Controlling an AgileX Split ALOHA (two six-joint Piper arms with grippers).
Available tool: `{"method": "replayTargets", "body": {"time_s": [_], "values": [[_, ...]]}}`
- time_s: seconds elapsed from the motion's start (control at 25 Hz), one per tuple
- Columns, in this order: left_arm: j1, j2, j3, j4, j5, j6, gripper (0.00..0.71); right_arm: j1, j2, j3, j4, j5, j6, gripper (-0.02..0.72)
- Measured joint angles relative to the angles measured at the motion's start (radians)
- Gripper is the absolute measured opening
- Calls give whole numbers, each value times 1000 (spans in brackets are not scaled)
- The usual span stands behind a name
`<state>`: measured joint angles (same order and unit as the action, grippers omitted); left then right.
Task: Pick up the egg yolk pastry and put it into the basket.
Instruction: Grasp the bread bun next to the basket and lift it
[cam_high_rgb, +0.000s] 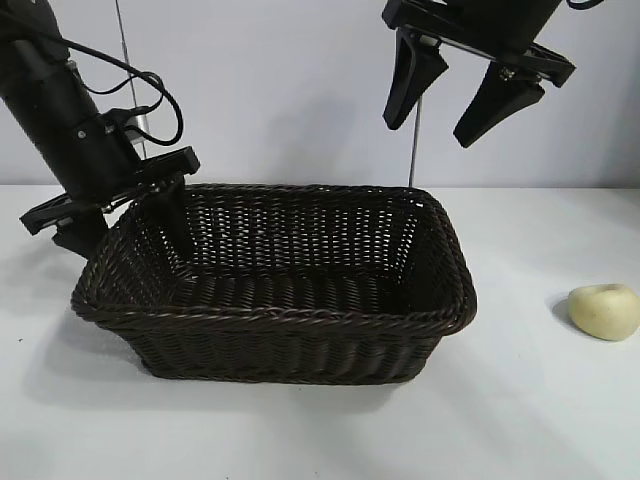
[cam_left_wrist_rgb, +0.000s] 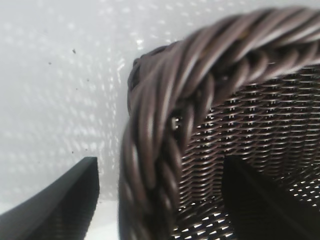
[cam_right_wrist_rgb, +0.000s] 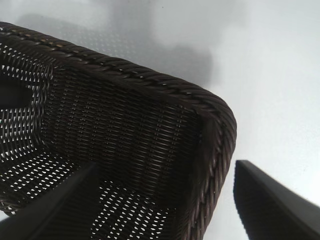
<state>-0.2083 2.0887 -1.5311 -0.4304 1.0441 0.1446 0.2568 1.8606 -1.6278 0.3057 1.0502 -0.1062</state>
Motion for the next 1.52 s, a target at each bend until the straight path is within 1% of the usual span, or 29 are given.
{"method": "replayTargets", "body": {"time_s": [0.24,0.56,0.72,0.8,0.92,1.0,1.2,1.36,1.52], "values": [[0,-87,0,37,10,0,508,0,0,0,0,0,0,540],[0,-247,0,54,31,0,508,0,0,0,0,0,0,540],[3,-307,0,62,69,0,508,0,0,0,0,0,0,540],[3,-326,0,52,96,1,508,0,0,0,0,0,0,540],[3,-346,15,-7,105,2,508,0,0,0,1,0,0,540],[3,-349,35,-58,94,9,508,0,0,0,1,0,0,540],[3,-349,114,-151,16,17,508,0,0,0,2,1,0,540],[3,-349,173,-168,-28,19,508,0,0,0,2,1,0,540],[3,-349,194,-199,-64,20,508,0,0,0,2,1,0,540]]}}
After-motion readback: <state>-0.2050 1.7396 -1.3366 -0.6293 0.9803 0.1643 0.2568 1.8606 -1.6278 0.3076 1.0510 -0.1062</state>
